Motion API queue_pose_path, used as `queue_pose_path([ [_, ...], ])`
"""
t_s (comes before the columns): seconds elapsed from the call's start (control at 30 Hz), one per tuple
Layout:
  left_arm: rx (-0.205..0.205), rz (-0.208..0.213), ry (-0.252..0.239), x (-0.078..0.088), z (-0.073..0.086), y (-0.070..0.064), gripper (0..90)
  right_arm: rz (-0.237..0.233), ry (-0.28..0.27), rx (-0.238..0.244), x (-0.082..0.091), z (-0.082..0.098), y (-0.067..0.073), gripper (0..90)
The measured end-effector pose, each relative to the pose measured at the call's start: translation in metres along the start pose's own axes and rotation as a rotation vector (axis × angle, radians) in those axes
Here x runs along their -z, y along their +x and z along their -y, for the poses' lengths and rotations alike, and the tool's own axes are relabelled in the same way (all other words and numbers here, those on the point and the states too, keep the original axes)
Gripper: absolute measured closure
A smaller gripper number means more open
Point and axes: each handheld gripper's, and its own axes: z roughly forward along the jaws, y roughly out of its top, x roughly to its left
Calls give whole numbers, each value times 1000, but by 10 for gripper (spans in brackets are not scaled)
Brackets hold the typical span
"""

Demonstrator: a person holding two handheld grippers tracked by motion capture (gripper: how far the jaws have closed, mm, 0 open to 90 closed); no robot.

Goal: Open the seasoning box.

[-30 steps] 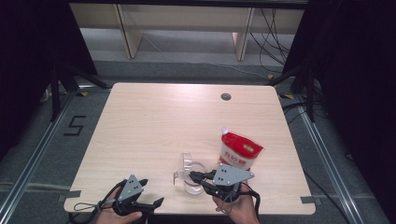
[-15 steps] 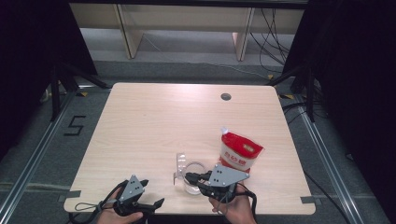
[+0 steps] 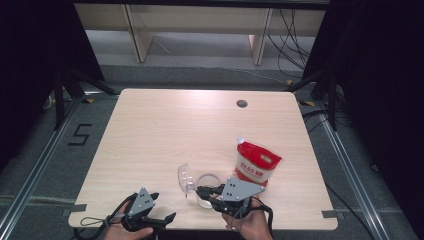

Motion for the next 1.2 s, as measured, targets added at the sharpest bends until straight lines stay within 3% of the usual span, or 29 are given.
queue_pose_path([
  [0.1, 2, -4, 1, 0, 0, 0, 151, 12, -5, -4, 2, 1, -2, 831],
  [0.2, -34, -6, 1, 0, 0, 2, 152, 25, 0, -8, 6, 3, -5, 798],
  [0.27, -30, -9, -3, 0, 0, 2, 152, 48, -3, -14, 10, 6, -6, 772],
  [0.33, 22, -7, -11, 0, 0, 0, 151, 66, -10, -28, 15, 9, -9, 749],
  [0.37, -9, -8, -15, 0, 0, 2, 151, 61, -7, -20, 17, 10, -10, 744],
  [0.4, -9, -8, -15, 0, 0, 2, 151, 61, -7, -20, 17, 10, -10, 744],
  [0.6, -4, -9, -19, 0, 0, 1, 151, 116, -9, -43, 38, 17, -17, 697],
  [0.67, 23, -5, -33, -1, 0, 0, 151, 116, -13, -54, 42, 20, -19, 692],
  [0.73, 6, -24, -4, 1, 0, 1, 151, 132, -10, -74, 47, 22, -19, 689],
  [0.83, -48, -22, -13, 1, -1, 5, 151, 141, -10, -69, 52, 24, -22, 685],
  [0.87, 12, -15, -17, 0, 0, 1, 152, 141, -17, -69, 53, 25, -22, 683],
  [0.93, 16, -16, -15, 0, 1, 1, 151, 157, -15, -50, 58, 27, -25, 680],
  [1.0, 3, -21, -3, 1, 0, 1, 151, 170, -14, -89, 61, 29, -23, 678],
  [1.03, 6, -19, -6, 1, 0, 1, 151, 178, -21, -70, 63, 30, -25, 678],
  [1.07, 15, -16, -14, 0, 1, 1, 151, 158, -5, -83, 65, 31, -25, 675],
  [1.1, 25, -8, -28, -1, 0, 0, 151, 180, -18, -88, 66, 32, -25, 669],
  [1.2, 28, -4, -33, -1, 0, -1, 151, 177, -5, -95, 71, 35, -27, 658],
])
